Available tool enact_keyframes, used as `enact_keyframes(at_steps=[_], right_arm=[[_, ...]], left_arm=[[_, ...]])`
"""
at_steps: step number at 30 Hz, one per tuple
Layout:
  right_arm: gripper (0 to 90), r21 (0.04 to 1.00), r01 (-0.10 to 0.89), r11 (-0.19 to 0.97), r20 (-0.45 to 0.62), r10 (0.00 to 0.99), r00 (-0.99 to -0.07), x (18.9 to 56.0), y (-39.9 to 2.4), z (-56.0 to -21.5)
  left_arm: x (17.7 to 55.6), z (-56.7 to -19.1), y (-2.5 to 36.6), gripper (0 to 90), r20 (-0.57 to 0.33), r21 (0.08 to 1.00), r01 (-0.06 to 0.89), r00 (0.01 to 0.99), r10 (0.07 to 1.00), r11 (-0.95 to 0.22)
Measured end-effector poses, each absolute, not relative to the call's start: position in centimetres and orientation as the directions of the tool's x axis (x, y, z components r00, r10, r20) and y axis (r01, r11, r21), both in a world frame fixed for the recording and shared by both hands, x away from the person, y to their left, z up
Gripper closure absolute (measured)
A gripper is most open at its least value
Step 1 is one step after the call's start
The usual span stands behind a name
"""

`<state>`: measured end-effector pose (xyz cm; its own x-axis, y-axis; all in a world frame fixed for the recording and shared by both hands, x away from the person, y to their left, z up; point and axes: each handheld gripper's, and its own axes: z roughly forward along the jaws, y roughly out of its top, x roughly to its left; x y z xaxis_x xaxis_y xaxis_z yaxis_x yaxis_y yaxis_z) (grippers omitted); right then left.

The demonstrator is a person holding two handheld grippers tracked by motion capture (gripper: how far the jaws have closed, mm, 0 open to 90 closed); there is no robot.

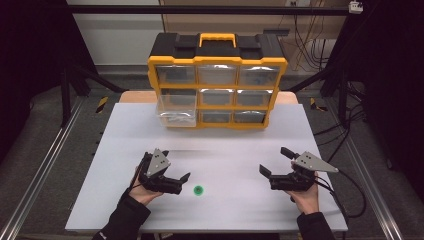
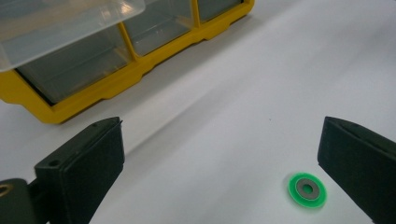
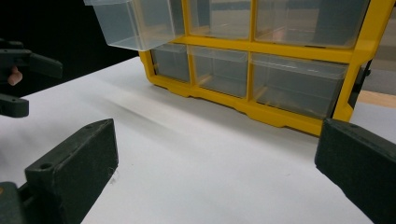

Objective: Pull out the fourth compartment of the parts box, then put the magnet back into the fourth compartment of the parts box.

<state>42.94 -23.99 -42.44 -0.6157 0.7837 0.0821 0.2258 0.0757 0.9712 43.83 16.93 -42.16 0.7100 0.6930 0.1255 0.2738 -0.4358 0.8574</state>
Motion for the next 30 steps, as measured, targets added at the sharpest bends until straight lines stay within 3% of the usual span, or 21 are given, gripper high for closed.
enact_keyframes(at_steps=[30], right_arm=[[0.0,0.972,0.223,0.074,0.082,0.784,-0.615,43.0,-24.1,-42.4]], left_arm=[[43.2,-44.8,12.8,5.3,0.121,0.752,0.337,0.774,0.621,-0.567]])
